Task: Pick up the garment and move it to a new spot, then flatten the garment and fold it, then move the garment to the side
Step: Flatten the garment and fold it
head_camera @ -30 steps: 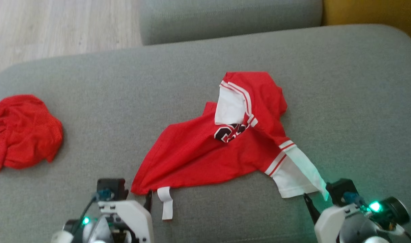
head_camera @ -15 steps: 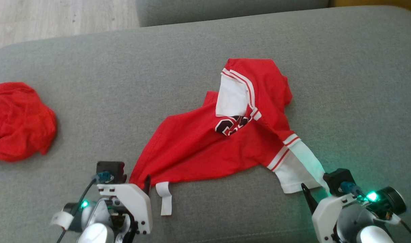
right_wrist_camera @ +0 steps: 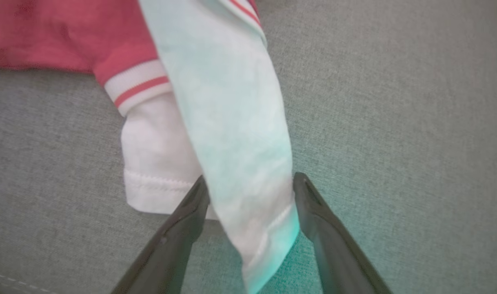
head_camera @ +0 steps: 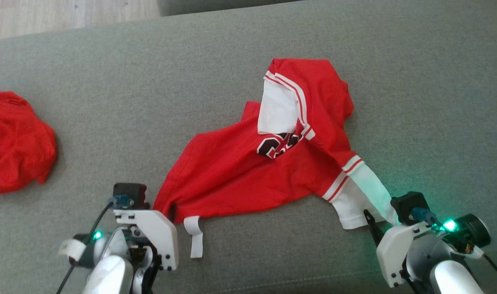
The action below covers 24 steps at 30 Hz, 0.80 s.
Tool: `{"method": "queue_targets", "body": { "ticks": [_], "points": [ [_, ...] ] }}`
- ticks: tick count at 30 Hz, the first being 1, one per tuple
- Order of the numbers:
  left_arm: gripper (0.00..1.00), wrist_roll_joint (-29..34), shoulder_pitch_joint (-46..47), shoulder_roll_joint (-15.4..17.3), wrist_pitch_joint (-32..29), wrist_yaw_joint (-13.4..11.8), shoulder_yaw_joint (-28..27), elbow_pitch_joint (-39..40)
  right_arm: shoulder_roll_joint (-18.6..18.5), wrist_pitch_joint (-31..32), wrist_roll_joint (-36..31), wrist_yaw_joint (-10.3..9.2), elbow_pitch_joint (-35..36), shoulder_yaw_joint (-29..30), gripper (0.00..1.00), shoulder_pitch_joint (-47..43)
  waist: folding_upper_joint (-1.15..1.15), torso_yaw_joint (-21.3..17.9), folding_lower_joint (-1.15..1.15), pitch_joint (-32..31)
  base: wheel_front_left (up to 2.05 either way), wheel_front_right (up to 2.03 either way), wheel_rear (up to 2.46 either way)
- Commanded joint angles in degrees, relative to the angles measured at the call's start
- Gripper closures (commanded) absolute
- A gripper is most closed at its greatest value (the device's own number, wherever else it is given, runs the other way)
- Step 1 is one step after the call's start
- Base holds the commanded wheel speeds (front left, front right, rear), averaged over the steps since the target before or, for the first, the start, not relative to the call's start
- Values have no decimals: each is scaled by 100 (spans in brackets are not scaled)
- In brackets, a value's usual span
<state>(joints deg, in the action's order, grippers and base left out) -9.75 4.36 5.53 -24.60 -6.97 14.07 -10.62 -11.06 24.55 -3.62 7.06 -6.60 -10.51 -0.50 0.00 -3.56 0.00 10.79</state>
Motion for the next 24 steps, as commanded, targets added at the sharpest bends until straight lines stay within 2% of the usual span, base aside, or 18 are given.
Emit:
{"method": "queue_targets", "body": {
  "ticks": [1,2,3,4,5,9,12,14,15,18,24],
  "points": [
    [47,-40,196,98,-3,27,-195,101,-54,0,-37,43,169,-107,0,193,0,-7,0,20,0,0,0],
    [65,-54,220,103,7,41,-195,65,-53,13,-30,43,147,-106,7,212,0,-12,0,35,0,0,0],
    [100,-80,237,104,7,69,-187,27,-51,20,-25,43,130,-102,46,233,0,-18,0,47,0,0,0],
    [100,-101,253,106,16,97,-178,-6,-51,23,-24,43,114,-98,78,252,0,-23,0,55,0,0,0],
    [100,-122,265,107,28,124,-168,-39,-44,20,-6,43,102,-91,100,269,0,-28,0,57,0,0,0],
    [100,-269,267,99,85,282,-132,-136,-11,13,172,43,225,-49,100,292,0,-47,0,-19,0,0,0],
    [100,-584,164,36,119,409,-205,32,118,97,701,43,632,55,100,215,0,-81,0,-153,0,0,0],
    [100,-810,51,21,95,495,-281,333,183,248,1354,43,1049,98,100,120,0,-98,0,-258,0,0,0],
    [100,-1063,-95,30,16,589,-377,755,160,484,2120,43,1571,178,100,0,0,-106,0,-390,0,0,0],
    [100,-1478,-391,92,-161,706,-567,1566,224,879,3376,43,2374,603,100,-216,0,-127,0,-621,0,0,0],
    [100,-2296,-933,162,-564,729,-980,3301,585,1524,4979,43,3498,1935,100,-441,0,-111,0,-1014,0,0,0]
  ]
}}
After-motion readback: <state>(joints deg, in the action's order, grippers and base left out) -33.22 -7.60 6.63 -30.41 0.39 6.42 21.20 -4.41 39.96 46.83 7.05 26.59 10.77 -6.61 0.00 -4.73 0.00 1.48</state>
